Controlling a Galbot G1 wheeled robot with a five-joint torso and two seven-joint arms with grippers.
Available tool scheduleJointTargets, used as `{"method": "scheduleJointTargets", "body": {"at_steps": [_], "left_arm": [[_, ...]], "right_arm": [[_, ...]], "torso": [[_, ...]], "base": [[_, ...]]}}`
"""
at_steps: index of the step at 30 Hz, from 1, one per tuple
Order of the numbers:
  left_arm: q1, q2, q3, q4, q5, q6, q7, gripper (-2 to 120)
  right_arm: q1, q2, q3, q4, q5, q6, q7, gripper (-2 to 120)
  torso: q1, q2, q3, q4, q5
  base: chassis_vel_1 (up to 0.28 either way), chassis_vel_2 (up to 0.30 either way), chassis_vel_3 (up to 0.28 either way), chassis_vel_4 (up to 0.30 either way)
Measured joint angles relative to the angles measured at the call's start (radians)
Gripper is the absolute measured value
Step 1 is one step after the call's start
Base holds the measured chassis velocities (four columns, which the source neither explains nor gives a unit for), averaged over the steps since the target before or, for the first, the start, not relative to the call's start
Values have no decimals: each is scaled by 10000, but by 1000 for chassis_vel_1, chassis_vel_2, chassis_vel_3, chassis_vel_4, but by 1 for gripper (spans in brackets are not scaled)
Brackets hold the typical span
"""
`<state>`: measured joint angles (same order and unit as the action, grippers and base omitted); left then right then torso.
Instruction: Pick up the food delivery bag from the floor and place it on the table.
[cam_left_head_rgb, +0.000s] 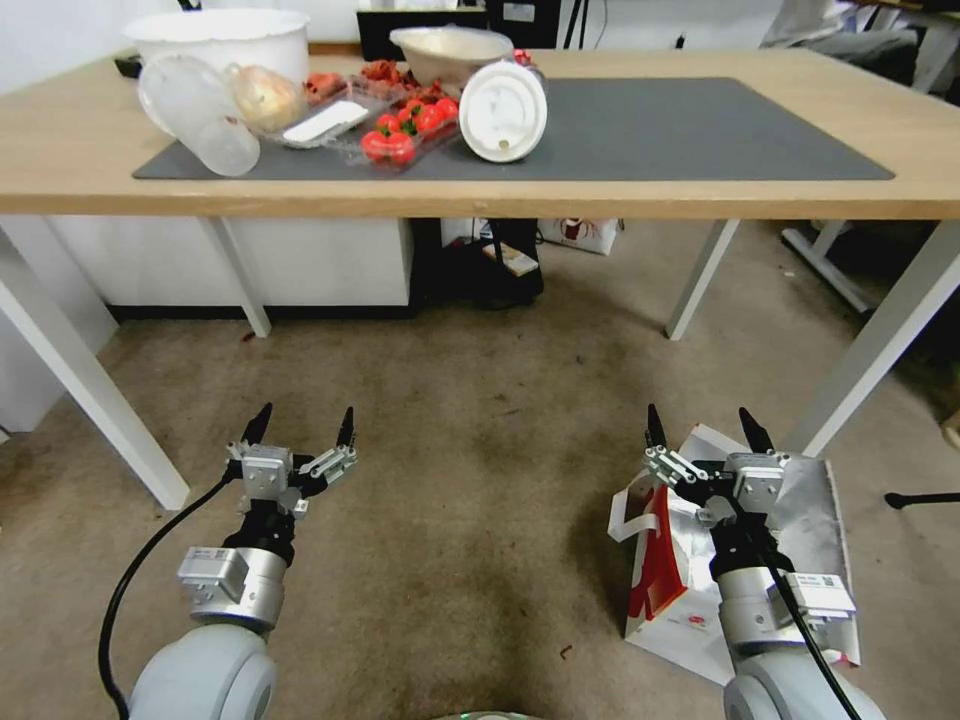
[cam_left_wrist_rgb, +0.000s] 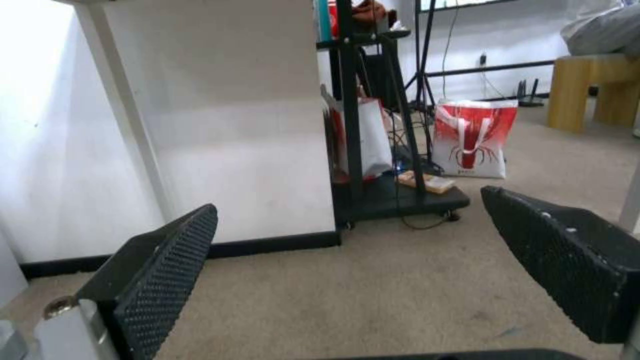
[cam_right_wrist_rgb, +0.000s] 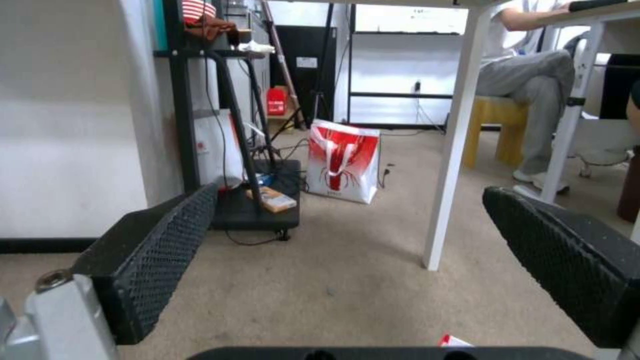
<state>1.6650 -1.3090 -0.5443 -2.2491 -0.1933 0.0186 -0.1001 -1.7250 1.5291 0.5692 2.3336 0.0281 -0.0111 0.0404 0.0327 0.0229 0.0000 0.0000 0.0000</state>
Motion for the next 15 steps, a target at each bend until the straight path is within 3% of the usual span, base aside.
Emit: {"method": "scheduleJointTargets", "body": {"at_steps": [9, 15], "left_arm": [[-63, 21, 34, 78, -25, -58, -20, 99], [-159, 104, -18, 187, -431, -610, -71, 100]], "right_arm": [[30, 14, 45, -10, 30, -21, 1, 100], [8, -31, 198, -26, 48, -47, 46, 100]], "torso": [[-4, 11, 0, 0, 0], [-3, 35, 0, 0, 0]], "base": [[0, 0, 0, 0], [0, 0, 0, 0]]}}
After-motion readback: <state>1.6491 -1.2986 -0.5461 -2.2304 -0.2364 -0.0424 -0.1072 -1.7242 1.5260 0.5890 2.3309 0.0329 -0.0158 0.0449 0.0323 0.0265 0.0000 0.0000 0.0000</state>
